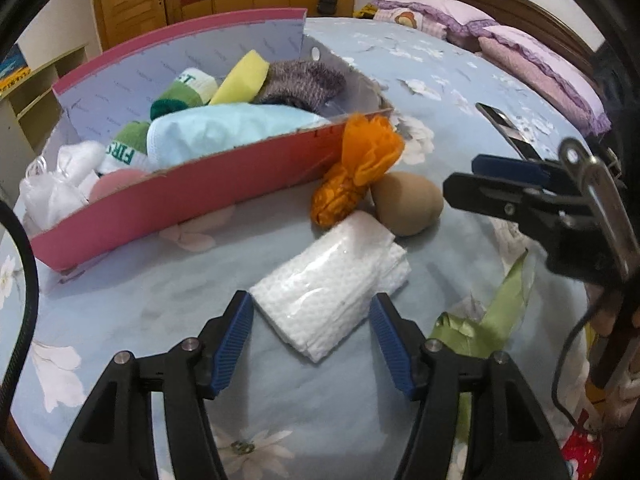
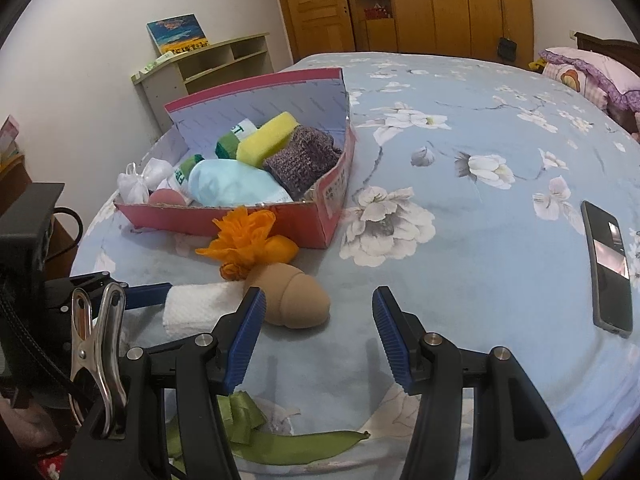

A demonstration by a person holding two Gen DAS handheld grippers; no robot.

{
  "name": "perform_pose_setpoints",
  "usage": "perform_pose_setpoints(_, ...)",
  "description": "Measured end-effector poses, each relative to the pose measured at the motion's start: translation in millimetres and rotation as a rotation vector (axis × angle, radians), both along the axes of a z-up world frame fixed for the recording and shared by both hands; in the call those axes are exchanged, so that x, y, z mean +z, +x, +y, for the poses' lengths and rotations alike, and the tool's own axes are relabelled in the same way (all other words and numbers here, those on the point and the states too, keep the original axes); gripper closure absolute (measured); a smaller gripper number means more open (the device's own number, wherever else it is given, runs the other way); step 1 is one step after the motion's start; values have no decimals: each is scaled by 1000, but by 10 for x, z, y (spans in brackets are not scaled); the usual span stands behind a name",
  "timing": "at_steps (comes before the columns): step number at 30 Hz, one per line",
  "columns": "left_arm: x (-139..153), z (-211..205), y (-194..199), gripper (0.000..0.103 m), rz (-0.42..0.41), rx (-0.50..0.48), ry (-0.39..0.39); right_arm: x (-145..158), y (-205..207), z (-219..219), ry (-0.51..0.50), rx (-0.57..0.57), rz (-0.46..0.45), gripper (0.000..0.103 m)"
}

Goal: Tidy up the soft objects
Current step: 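Grasp the white folded cloth with the left gripper while the right grasps the tan egg sponge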

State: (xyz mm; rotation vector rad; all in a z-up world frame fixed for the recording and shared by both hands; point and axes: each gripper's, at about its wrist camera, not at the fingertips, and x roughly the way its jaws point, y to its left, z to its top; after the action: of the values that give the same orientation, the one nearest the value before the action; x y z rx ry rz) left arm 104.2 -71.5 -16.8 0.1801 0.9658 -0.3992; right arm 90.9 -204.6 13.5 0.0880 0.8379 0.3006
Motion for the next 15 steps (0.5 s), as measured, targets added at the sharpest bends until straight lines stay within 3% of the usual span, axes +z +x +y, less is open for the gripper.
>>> perform_pose_setpoints(15, -96, -40, 75, 31, -26, 39, -35, -221, 160, -16, 94, 2, 16, 46)
